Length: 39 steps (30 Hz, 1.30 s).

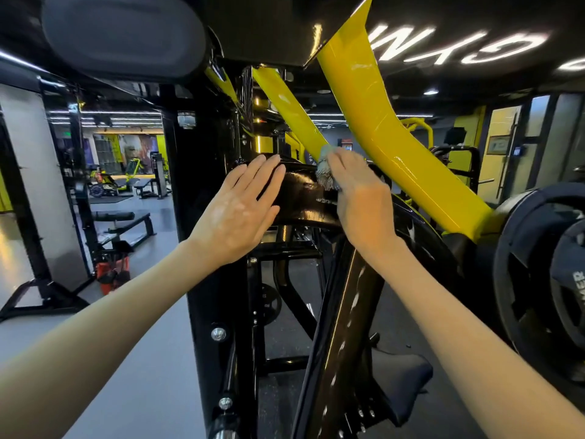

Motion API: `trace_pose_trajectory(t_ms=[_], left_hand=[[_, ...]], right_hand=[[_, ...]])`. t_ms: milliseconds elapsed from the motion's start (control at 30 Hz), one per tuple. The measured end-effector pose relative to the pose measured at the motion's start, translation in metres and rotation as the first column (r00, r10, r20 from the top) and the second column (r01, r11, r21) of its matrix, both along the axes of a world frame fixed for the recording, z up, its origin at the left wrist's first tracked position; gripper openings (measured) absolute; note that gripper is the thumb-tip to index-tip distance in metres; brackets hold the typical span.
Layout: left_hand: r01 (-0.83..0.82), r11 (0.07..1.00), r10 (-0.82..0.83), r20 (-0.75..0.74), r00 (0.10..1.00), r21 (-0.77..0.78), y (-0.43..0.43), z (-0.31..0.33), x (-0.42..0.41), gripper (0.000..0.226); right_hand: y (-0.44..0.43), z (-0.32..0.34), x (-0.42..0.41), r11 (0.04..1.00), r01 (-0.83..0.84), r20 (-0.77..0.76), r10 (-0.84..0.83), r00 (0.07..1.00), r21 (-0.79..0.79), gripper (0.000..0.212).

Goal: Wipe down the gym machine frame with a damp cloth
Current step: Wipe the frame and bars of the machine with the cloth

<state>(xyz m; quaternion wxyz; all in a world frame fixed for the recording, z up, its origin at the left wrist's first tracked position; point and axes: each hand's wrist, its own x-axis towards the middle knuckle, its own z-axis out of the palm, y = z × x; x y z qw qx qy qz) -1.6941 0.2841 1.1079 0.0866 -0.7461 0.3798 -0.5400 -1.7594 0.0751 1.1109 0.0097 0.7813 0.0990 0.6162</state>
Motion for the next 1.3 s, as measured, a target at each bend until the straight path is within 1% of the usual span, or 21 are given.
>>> trace_pose_trajectory(t_ms=[33,100,167,233,267,300,333,400,433,500,567,633,800,867,933,1000,1067,1133,1167,1233,1300], left_hand=[[-0.010,1.000,0.010,-0.002,1.000,-0.014,-0.002,-0.002,-0.001,0.059],[-0.033,0.998,0.033,-0.012,0.999,-0.045,-0.006,-0.008,-0.003,0.060],[-0.063,0.995,0.061,-0.024,0.998,-0.078,-0.012,-0.013,-0.003,0.064],[-0.080,0.992,0.077,-0.042,0.996,-0.097,-0.016,-0.017,-0.004,0.068],[-0.083,0.991,0.079,-0.046,0.996,-0.102,-0.018,-0.018,-0.003,0.069],[-0.088,0.991,0.084,-0.044,0.995,-0.103,-0.018,-0.018,-0.003,0.069],[-0.095,0.990,0.091,-0.039,0.995,-0.101,-0.017,-0.019,-0.003,0.068],[-0.099,0.991,0.096,-0.035,0.995,-0.094,-0.016,-0.019,-0.002,0.068],[-0.094,0.991,0.092,-0.034,0.995,-0.093,-0.016,-0.019,-0.002,0.068],[-0.089,0.991,0.087,-0.026,0.996,-0.097,-0.016,-0.020,-0.002,0.068],[-0.088,0.990,0.086,-0.019,0.996,-0.111,-0.017,-0.021,-0.001,0.068],[-0.078,0.989,0.077,-0.016,0.997,-0.124,-0.018,-0.021,0.000,0.068],[-0.068,0.988,0.066,-0.015,0.998,-0.137,-0.019,-0.022,0.003,0.069],[-0.060,0.987,0.060,-0.009,0.998,-0.146,-0.019,-0.022,0.003,0.068],[-0.043,0.988,0.044,0.002,0.999,-0.149,-0.019,-0.022,0.004,0.068],[-0.028,0.989,0.030,0.011,0.999,-0.147,-0.019,-0.023,0.006,0.068],[-0.025,0.987,0.027,0.010,1.000,-0.158,-0.019,-0.023,0.007,0.068],[-0.018,0.985,0.019,0.006,1.000,-0.169,-0.021,-0.024,0.007,0.068],[-0.014,0.985,0.015,0.005,1.000,-0.171,-0.021,-0.024,0.007,0.068],[-0.011,0.985,0.012,0.007,1.000,-0.171,-0.021,-0.023,0.008,0.068],[0.001,0.986,0.000,0.008,1.000,-0.167,-0.021,-0.023,0.008,0.069]], right_hand=[[0.000,0.001,0.003,1.000,-0.003,0.002,0.003,1.000,0.027,0.043],[0.002,-0.014,0.004,0.999,-0.044,0.026,0.044,0.999,0.018,0.043],[0.003,-0.043,0.001,0.996,-0.063,0.053,0.066,0.996,-0.066,0.042],[0.001,-0.072,-0.002,0.986,-0.029,0.011,0.032,0.999,-0.163,0.043],[-0.002,-0.082,-0.003,0.981,-0.042,-0.021,0.038,0.999,-0.189,0.044],[-0.006,-0.087,-0.003,0.975,-0.048,-0.047,0.039,0.998,-0.216,0.045],[-0.010,-0.088,-0.003,0.967,-0.020,-0.054,0.007,0.999,-0.254,0.046],[-0.016,-0.077,-0.003,0.955,0.011,-0.043,-0.025,0.999,-0.295,0.046],[-0.017,-0.066,-0.004,0.966,-0.004,-0.032,-0.005,0.999,-0.260,0.045],[-0.014,-0.042,-0.003,0.990,-0.024,0.010,0.025,1.000,-0.142,0.044],[-0.009,-0.025,-0.003,0.999,-0.012,0.016,0.012,1.000,-0.034,0.048],[-0.003,-0.028,-0.002,0.999,0.032,0.002,-0.032,0.999,-0.024,0.053],[0.003,-0.088,0.000,0.989,0.041,-0.069,-0.051,0.996,-0.142,0.054],[-0.002,-0.104,0.005,0.971,0.065,-0.072,-0.083,0.994,-0.231,0.052],[-0.011,-0.103,0.010,0.947,0.051,-0.066,-0.075,0.995,-0.318,0.053],[-0.021,-0.094,0.012,0.924,0.023,-0.051,-0.046,0.998,-0.381,0.047],[-0.024,-0.085,0.008,0.915,0.003,-0.057,-0.028,0.998,-0.402,0.042],[-0.022,-0.082,0.004,0.936,-0.003,-0.040,-0.012,0.999,-0.351,0.039],[-0.018,-0.081,0.004,0.956,0.002,-0.014,-0.007,1.000,-0.293,0.038],[-0.006,-0.076,0.004,0.991,-0.005,0.043,0.010,0.999,-0.131,0.042],[0.010,-0.067,0.009,1.000,-0.014,0.108,0.012,0.994,0.015,0.042]])
